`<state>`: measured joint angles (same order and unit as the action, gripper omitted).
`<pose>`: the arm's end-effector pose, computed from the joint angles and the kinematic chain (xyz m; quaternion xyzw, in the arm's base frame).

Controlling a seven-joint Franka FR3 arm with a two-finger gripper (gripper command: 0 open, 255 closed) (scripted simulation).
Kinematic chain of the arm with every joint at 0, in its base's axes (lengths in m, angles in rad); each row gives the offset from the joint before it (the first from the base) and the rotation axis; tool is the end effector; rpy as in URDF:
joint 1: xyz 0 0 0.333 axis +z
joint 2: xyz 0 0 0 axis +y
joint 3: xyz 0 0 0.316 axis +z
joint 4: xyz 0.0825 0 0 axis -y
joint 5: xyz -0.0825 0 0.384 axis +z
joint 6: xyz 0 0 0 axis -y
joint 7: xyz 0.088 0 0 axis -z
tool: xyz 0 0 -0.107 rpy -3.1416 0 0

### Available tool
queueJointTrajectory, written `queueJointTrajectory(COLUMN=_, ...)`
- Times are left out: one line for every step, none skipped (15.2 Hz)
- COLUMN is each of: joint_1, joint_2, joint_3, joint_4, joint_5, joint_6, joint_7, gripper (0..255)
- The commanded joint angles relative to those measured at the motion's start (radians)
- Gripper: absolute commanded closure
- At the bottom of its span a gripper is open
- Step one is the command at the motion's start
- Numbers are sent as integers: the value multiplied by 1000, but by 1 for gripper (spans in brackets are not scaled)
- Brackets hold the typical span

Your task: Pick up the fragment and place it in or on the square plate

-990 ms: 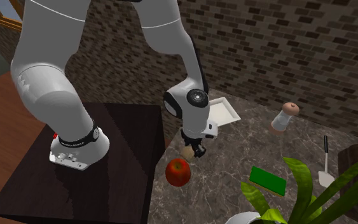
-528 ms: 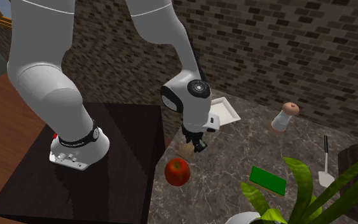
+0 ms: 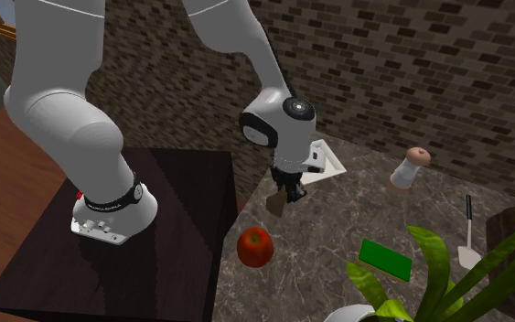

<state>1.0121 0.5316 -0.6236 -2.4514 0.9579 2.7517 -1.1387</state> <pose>0.4370 0.1050 0.1273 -0.9429 -0.3329 -0.0051 0.0085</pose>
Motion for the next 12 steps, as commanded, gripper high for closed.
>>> queueJointTrajectory(joint_1=41, joint_2=22, joint_3=-15, joint_4=50, joint_5=-40, joint_6=-34, joint_7=83, gripper=255)
queueJointTrajectory(joint_1=54, joint_2=37, joint_3=-17, joint_4=79, joint_5=-52, joint_6=-50, joint_7=114, gripper=255)
queueJointTrajectory(joint_1=65, joint_2=53, joint_3=-18, joint_4=108, joint_5=-64, joint_6=-66, joint_7=145, gripper=255)
queueJointTrajectory(joint_1=76, joint_2=70, joint_3=-20, joint_4=139, joint_5=-74, joint_6=-83, joint_7=174, gripper=255)
queueJointTrajectory(joint_1=85, joint_2=87, joint_3=-20, joint_4=171, joint_5=-85, joint_6=-100, joint_7=203, gripper=255)
queueJointTrajectory(joint_1=92, joint_2=104, joint_3=-21, joint_4=203, joint_5=-95, joint_6=-117, joint_7=231, gripper=255)
queueJointTrajectory(joint_1=99, joint_2=122, joint_3=-21, joint_4=237, joint_5=-105, joint_6=-135, joint_7=259, gripper=255)
queueJointTrajectory(joint_1=104, joint_2=140, joint_3=-21, joint_4=271, joint_5=-115, joint_6=-153, joint_7=286, gripper=255)
queueJointTrajectory(joint_1=108, joint_2=158, joint_3=-20, joint_4=307, joint_5=-124, joint_6=-171, joint_7=312, gripper=255)
queueJointTrajectory(joint_1=112, joint_2=177, joint_3=-20, joint_4=344, joint_5=-133, joint_6=-190, joint_7=338, gripper=255)
queueJointTrajectory(joint_1=114, joint_2=197, joint_3=-19, joint_4=382, joint_5=-142, joint_6=-209, joint_7=363, gripper=255)
queueJointTrajectory(joint_1=115, joint_2=217, joint_3=-18, joint_4=421, joint_5=-150, joint_6=-228, joint_7=388, gripper=255)
